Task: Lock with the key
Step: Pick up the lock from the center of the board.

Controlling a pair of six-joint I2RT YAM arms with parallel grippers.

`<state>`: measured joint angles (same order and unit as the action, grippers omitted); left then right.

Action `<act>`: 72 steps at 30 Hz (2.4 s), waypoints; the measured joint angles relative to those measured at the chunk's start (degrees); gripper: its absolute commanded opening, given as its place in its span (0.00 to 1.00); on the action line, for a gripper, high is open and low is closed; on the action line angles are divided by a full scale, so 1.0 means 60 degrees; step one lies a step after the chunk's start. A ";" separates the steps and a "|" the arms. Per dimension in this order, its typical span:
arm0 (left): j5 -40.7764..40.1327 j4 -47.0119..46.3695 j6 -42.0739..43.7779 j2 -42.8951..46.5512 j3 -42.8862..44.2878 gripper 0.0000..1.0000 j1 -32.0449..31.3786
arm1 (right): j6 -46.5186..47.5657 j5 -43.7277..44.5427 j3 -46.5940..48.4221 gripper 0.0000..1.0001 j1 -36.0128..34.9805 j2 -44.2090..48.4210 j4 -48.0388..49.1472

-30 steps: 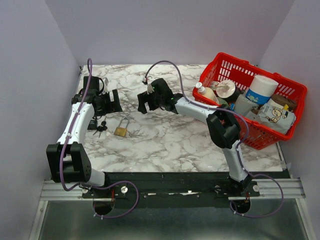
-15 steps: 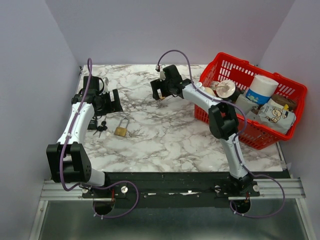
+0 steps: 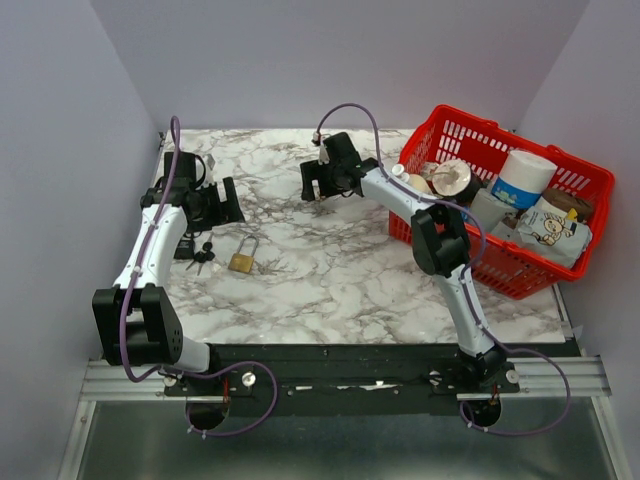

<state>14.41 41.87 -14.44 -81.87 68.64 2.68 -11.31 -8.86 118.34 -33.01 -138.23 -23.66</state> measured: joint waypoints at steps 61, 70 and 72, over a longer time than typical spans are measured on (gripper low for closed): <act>-0.0073 0.0645 0.4452 -1.0834 1.1045 0.58 -0.4444 | 0.2182 -0.0954 -0.4983 1.00 -0.0350 0.9184 -0.1082; -0.0492 0.0925 0.4546 -1.1140 1.1548 0.36 -0.4677 | 0.2189 -0.0907 -0.4914 1.00 -0.0226 0.9224 -0.1137; -0.0495 0.0823 0.4539 -1.1041 1.1351 0.30 -0.4677 | 0.2200 -0.0903 -0.4892 1.00 -0.0215 0.9231 -0.1155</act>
<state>11.44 46.81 12.80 -148.11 136.75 -25.39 1.89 -14.28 88.99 -34.30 -82.85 -30.59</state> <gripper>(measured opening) 0.420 0.996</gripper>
